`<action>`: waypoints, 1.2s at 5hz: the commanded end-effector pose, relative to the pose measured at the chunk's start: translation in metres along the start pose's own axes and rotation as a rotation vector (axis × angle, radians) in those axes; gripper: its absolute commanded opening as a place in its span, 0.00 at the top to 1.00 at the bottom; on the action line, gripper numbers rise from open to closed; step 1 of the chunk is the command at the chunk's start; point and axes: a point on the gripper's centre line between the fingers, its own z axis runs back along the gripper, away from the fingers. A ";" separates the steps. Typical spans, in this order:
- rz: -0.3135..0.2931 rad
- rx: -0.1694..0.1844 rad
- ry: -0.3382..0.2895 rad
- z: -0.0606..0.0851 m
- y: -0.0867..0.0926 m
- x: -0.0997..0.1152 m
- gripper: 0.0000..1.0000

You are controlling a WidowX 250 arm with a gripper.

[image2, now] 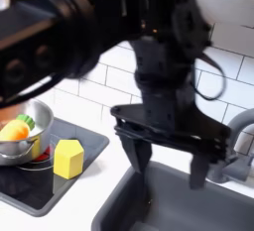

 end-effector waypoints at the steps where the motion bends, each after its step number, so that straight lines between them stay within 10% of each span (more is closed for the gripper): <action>1: 0.088 0.021 -0.001 -0.010 0.017 0.034 0.00; 6: 0.217 0.039 0.007 -0.028 0.045 0.089 0.00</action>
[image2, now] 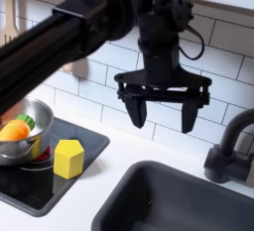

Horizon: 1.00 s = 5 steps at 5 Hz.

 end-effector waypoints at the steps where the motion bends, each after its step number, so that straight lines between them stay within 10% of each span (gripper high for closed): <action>1: 0.044 0.004 0.008 -0.004 0.008 0.024 0.00; 5: 0.054 0.008 0.042 -0.002 0.008 0.014 0.00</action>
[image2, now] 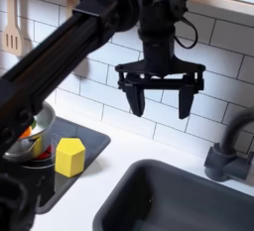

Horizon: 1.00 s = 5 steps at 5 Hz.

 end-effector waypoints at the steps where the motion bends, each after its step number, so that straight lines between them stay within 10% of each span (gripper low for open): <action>1: -0.008 0.019 -0.008 0.003 0.011 -0.029 0.00; 5: -0.147 0.076 0.034 0.020 0.056 -0.151 0.00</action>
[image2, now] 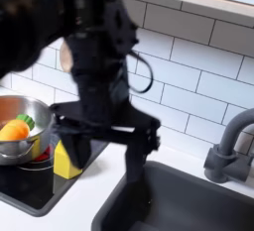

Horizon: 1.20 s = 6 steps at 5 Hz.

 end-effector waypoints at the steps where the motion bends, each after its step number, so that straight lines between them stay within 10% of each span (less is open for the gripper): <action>1: -0.035 0.061 0.052 -0.012 0.021 -0.055 0.00; 6: -0.025 0.104 0.041 -0.019 0.038 -0.093 0.00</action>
